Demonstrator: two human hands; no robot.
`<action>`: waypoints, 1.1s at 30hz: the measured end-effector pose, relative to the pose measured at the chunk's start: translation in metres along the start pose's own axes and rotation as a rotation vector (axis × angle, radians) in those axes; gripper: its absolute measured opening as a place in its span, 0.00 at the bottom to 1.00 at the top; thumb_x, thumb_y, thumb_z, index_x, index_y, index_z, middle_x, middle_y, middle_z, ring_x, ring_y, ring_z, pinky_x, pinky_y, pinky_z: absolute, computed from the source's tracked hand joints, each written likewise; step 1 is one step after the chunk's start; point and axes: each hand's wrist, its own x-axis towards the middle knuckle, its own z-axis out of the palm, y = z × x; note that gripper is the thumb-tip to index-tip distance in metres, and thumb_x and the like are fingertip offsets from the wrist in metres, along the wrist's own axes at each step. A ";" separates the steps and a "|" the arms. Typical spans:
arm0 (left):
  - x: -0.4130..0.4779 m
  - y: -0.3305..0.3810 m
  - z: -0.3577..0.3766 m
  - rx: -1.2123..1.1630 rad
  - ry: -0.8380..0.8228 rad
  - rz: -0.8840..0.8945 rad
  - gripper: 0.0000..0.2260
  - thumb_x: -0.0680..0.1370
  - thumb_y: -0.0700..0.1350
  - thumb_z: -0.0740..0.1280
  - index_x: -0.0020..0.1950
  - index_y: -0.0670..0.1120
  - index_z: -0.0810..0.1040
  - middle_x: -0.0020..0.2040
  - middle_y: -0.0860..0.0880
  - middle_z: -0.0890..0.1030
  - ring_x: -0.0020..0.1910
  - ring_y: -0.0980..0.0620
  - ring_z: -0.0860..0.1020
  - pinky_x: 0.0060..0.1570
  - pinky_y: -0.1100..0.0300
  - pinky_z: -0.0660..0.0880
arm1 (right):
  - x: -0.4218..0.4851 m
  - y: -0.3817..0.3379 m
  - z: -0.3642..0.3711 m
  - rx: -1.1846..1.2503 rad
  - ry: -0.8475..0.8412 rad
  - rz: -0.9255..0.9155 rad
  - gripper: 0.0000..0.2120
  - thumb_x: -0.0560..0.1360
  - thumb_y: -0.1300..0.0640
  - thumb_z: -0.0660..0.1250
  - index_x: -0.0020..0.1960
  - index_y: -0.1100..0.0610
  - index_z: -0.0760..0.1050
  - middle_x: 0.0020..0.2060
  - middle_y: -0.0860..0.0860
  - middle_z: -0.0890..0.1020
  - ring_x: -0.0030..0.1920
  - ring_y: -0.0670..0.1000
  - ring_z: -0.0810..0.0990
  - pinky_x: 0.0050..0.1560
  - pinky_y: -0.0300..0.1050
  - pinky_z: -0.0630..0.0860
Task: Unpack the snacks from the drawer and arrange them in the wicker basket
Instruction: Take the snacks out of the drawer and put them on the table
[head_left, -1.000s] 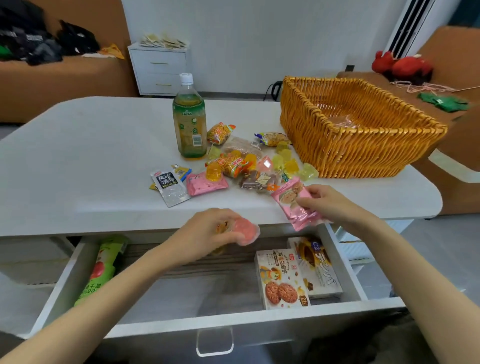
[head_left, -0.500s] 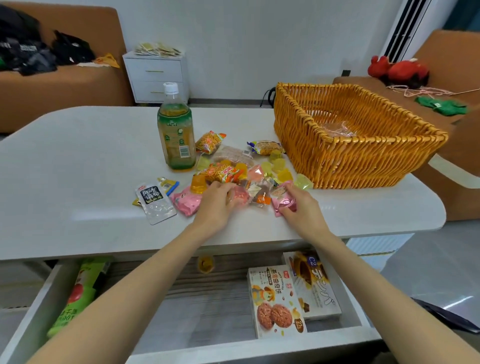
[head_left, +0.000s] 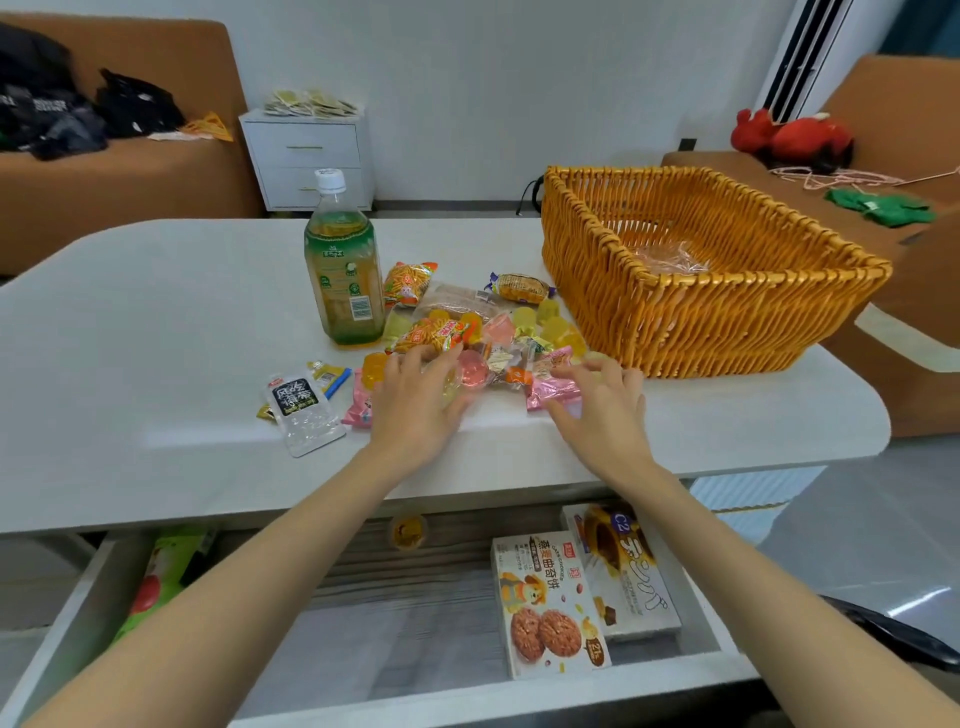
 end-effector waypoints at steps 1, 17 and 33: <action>-0.006 -0.001 -0.005 -0.002 0.009 0.008 0.26 0.79 0.55 0.63 0.76 0.55 0.61 0.72 0.48 0.66 0.69 0.45 0.61 0.64 0.51 0.63 | -0.005 -0.002 -0.008 0.022 0.008 -0.030 0.16 0.77 0.52 0.67 0.64 0.52 0.75 0.62 0.53 0.72 0.64 0.54 0.64 0.61 0.48 0.65; -0.151 -0.059 -0.013 -0.040 -0.484 0.126 0.20 0.79 0.58 0.60 0.71 0.60 0.67 0.67 0.57 0.70 0.65 0.56 0.71 0.61 0.58 0.71 | -0.094 0.002 -0.021 -0.314 -1.035 0.107 0.28 0.78 0.46 0.64 0.73 0.58 0.64 0.65 0.53 0.75 0.61 0.51 0.76 0.57 0.41 0.73; -0.124 -0.073 0.090 -0.099 -0.509 -0.089 0.19 0.76 0.53 0.68 0.65 0.51 0.70 0.63 0.46 0.73 0.61 0.45 0.74 0.55 0.53 0.74 | -0.102 0.020 0.059 -0.061 -0.946 0.301 0.47 0.63 0.39 0.77 0.71 0.58 0.58 0.63 0.53 0.74 0.60 0.52 0.76 0.59 0.46 0.76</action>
